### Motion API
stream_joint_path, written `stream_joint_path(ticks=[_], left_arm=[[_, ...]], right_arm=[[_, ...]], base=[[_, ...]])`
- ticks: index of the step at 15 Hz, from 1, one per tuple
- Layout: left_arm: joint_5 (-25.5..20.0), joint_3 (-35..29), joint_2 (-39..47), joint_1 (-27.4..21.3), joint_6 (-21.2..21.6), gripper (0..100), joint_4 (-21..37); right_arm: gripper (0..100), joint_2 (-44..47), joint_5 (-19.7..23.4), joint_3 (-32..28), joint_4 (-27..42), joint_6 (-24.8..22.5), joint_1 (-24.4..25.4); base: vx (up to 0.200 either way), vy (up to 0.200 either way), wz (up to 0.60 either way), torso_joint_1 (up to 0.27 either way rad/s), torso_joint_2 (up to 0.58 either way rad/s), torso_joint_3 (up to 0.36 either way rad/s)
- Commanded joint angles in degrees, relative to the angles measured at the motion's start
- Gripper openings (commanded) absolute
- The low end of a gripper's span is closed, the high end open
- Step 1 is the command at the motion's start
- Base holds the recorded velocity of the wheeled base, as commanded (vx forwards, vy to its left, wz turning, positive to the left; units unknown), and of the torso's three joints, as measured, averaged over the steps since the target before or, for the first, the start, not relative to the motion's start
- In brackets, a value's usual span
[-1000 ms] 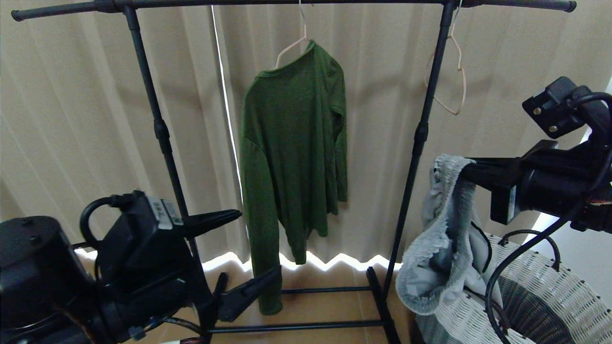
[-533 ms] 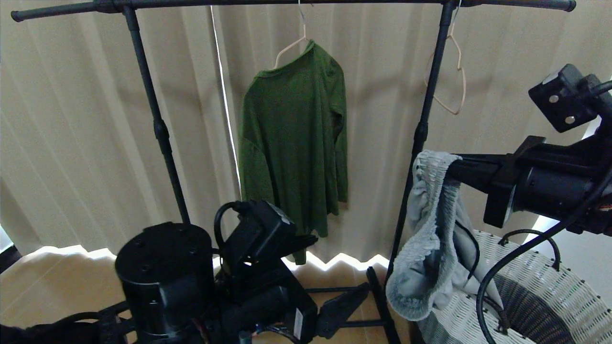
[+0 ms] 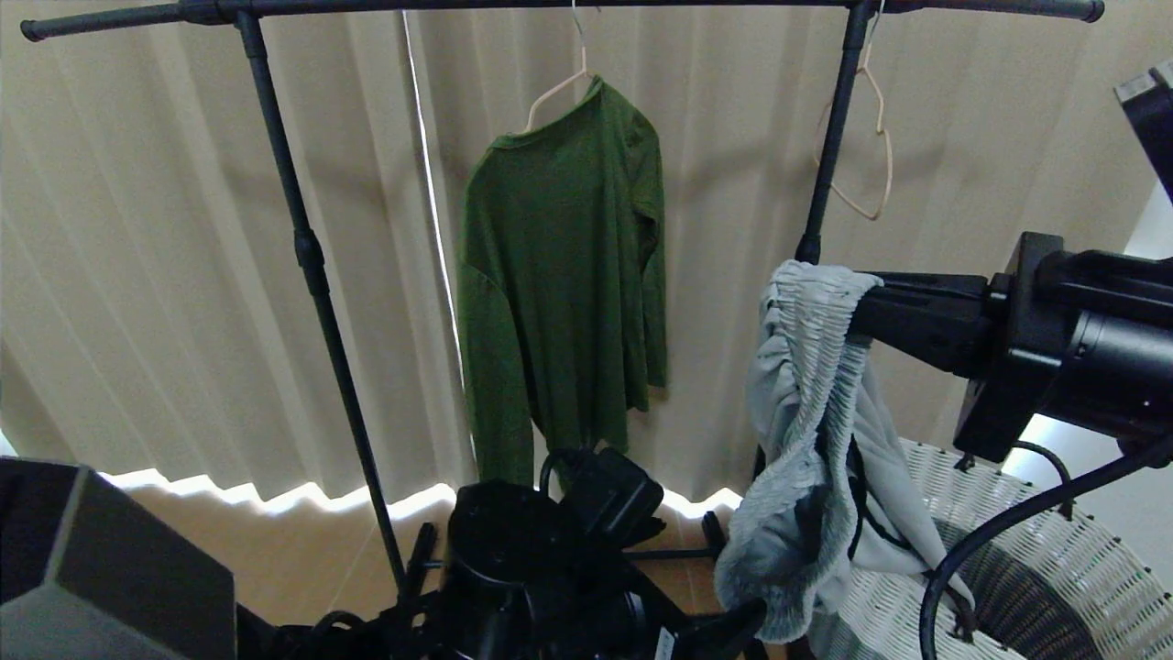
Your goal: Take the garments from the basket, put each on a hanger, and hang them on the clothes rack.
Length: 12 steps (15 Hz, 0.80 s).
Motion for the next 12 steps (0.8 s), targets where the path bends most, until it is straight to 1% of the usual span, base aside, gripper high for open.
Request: stream_joint_path(ticks=[1, 3, 7, 8, 9, 11, 12], left_arm=[[2.44, -2.3, 3.88, 0.83, -0.87, 100, -0.02], [5.08, -3.8, 6.52, 1.45, -2.1, 100, -0.02], [5.34, -4.15, 7.13, 1.36, -2.1, 100, -0.02], [5.43, -4.15, 7.13, 1.36, -2.01, 0, -0.11], [5.43, -4.24, 7.13, 1.36, -1.92, 0, -0.38], [6.05, -1.95, 7.22, 1.54, -0.16, 0, -3.72], [7.63, 2.97, 7.22, 1.45, 1.77, 0, -11.89]], right_arm=[[0, -1.31, 0.01, 0.16, 0.07, -0.01, 0.53], [0, -2.71, 0.01, 0.95, 0.51, -0.01, 1.32], [0, -3.85, -0.08, 2.0, 0.34, -0.01, 1.5], [0, -4.03, -0.08, 2.27, 0.34, -0.01, 1.5], [0, -4.03, -0.08, 2.44, 0.34, -0.1, 1.5], [0, -3.85, -0.08, 2.44, 0.07, -0.01, 1.32], [0, -3.68, -0.16, 2.53, 0.07, 0.6, 0.44]], base=[[0.0, 0.0, 0.0, 0.0, 0.0, 0.0], [0.0, 0.0, 0.0, 0.0, 0.0, 0.0], [0.0, 0.0, 0.0, 0.0, 0.0, 0.0], [0.0, 0.0, 0.0, 0.0, 0.0, 0.0], [0.0, 0.0, 0.0, 0.0, 0.0, 0.0], [0.0, 0.0, 0.0, 0.0, 0.0, 0.0], [0.0, 0.0, 0.0, 0.0, 0.0, 0.0]])
